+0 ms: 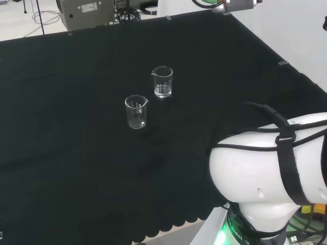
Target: Pick up the beaker on the right.
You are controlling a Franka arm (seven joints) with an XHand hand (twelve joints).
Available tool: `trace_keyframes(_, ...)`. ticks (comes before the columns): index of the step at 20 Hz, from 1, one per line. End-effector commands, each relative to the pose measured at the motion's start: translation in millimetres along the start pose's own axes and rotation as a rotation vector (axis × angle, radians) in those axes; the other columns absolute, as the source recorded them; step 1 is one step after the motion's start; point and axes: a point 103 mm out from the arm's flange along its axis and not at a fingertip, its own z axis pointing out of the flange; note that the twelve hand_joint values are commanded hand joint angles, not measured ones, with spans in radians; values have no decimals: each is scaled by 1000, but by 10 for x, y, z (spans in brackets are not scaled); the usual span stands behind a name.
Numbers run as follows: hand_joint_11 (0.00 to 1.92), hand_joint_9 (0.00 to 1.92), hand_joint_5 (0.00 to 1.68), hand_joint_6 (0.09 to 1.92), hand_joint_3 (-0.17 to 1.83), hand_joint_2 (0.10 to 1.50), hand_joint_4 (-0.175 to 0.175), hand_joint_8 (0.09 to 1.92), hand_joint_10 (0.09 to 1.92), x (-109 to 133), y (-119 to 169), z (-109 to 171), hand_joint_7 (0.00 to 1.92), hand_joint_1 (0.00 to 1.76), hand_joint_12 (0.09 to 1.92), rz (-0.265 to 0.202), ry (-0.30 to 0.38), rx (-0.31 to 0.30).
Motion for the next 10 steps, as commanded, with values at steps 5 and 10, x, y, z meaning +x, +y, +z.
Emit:
trace_keyframes(5, 0, 90, 254, 87, 342, 1206, -15, 439, 687, -108, 49, 140, 0, 102, 1391, 19, 5, 13)
trace_keyframes(10, 31, 163, 277, 87, 318, 1200, -21, 496, 709, -577, 207, 357, 56, 138, 1417, 40, 53, 13)
